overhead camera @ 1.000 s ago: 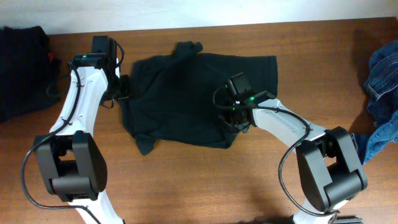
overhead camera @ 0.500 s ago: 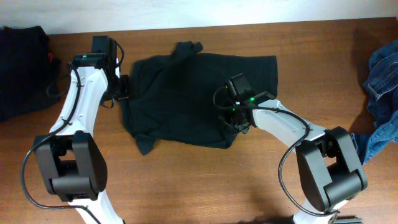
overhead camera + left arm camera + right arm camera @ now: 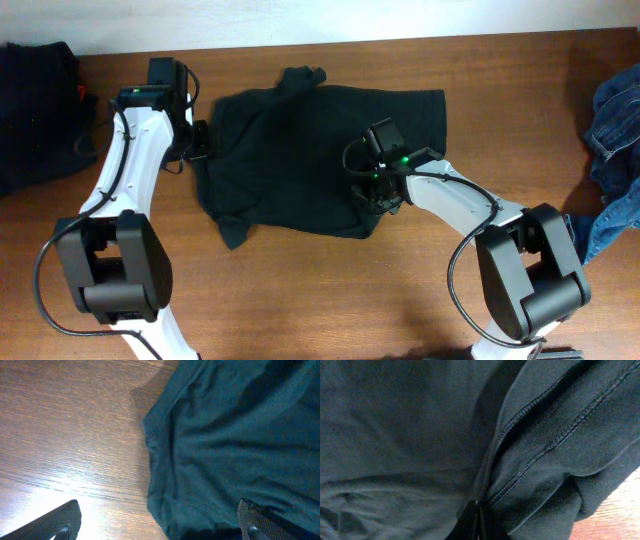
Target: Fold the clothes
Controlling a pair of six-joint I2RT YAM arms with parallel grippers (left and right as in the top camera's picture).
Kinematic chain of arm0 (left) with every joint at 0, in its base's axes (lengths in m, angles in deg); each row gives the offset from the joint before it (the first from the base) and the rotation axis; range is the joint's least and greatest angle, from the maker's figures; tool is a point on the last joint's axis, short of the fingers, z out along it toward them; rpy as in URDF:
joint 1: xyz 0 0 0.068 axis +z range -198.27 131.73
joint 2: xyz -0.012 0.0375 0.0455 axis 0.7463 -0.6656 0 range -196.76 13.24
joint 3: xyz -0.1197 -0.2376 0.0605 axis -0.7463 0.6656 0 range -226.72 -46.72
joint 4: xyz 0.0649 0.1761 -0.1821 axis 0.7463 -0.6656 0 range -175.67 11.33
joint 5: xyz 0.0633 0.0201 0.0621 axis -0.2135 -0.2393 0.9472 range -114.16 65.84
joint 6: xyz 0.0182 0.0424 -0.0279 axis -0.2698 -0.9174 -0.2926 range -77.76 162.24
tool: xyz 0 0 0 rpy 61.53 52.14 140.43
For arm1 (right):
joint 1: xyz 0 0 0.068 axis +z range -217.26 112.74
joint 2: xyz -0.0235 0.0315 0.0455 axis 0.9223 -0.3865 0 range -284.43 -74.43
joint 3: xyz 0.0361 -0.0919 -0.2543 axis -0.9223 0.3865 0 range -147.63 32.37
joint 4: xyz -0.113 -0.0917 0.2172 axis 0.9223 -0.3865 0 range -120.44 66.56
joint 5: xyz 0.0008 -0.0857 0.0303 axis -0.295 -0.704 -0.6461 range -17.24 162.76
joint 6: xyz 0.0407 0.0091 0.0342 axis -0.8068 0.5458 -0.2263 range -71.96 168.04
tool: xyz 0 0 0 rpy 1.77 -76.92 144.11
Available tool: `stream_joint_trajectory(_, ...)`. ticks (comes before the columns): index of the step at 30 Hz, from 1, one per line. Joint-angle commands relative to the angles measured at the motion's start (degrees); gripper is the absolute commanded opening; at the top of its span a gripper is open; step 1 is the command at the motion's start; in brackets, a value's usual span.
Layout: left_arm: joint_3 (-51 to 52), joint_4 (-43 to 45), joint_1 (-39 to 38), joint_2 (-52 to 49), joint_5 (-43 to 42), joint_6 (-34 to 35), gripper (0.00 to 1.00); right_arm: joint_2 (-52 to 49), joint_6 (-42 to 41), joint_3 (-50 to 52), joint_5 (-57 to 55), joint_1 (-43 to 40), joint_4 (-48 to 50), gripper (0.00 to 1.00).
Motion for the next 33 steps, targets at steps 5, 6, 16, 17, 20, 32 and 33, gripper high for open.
stream_joint_trajectory(5,0.2,0.0,0.1,1.1,0.6,-0.3,0.99,0.2,8.0,-0.1,-0.7,-1.0,-3.8,0.04)
stream_joint_trajectory(6,0.2,0.0,0.1,1.1,0.6,-0.3,0.99,0.5,9.1,-0.3,-0.7,-1.5,-4.8,0.04)
stream_joint_trajectory(16,0.2,0.0,0.1,1.1,0.6,-0.3,0.99,5.2,16.9,-1.1,-0.7,-5.1,-12.9,0.04)
stream_joint_trajectory(17,0.2,0.0,0.1,1.1,0.6,-0.3,0.99,5.3,17.4,-1.1,-0.7,-5.1,-13.3,0.04)
stream_joint_trajectory(20,0.2,0.0,0.1,1.1,0.6,-0.3,0.99,5.3,18.1,-1.1,-0.7,-5.1,-14.3,0.04)
stream_joint_trajectory(32,0.2,0.0,0.1,1.1,0.6,-0.3,0.99,5.3,23.2,-1.1,-4.0,-7.0,-21.8,0.04)
stream_joint_trajectory(33,0.2,0.0,0.1,1.1,0.6,-0.3,0.99,5.3,23.7,-1.1,-4.2,-7.4,-22.5,0.04)
